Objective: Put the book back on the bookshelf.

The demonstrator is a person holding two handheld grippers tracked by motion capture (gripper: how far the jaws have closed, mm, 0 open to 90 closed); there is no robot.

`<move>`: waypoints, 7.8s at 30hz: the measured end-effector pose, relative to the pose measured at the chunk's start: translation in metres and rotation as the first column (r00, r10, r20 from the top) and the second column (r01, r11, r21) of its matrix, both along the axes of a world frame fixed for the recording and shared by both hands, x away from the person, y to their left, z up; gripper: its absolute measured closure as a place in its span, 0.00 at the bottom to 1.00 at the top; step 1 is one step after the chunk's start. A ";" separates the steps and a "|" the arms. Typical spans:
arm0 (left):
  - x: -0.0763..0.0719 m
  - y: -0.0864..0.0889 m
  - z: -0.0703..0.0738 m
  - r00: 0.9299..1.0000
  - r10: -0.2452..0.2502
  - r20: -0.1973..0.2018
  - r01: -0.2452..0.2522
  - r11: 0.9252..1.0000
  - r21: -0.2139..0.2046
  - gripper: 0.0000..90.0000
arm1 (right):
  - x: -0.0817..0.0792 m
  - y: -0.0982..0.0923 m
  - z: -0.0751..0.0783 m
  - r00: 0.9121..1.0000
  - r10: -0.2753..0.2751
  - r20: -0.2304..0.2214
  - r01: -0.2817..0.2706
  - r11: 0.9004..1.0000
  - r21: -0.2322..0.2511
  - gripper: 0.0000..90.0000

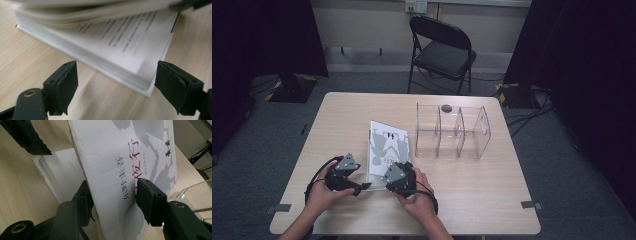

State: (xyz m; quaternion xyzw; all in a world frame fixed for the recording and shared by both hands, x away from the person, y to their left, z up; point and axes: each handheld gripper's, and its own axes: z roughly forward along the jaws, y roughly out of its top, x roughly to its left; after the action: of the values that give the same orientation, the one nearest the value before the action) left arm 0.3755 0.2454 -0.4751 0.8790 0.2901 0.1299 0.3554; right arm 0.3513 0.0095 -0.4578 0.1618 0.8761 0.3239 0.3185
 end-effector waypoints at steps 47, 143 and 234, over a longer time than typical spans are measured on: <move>0.017 0.001 -0.022 0.997 0.075 -0.012 -0.075 0.997 -0.018 0.18 | 0.018 -0.004 0.079 0.989 -0.055 -0.134 0.057 0.998 0.009 0.69; 0.010 -0.028 0.051 0.940 -0.193 0.280 0.174 0.981 0.091 0.67 | 0.023 -0.071 0.131 0.959 0.006 -0.283 0.061 0.972 0.226 0.35; 0.025 -0.003 0.092 0.984 -0.180 0.017 0.179 0.983 0.042 0.74 | 0.032 -0.113 -0.015 0.874 -0.061 -0.482 0.108 0.992 0.071 0.19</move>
State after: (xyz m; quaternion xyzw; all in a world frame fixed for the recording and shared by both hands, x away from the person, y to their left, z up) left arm 0.4000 0.2422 -0.3830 0.9072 0.2033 0.1125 0.3507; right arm 0.3833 -0.1036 -0.4731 0.2900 0.9031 0.3013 0.0978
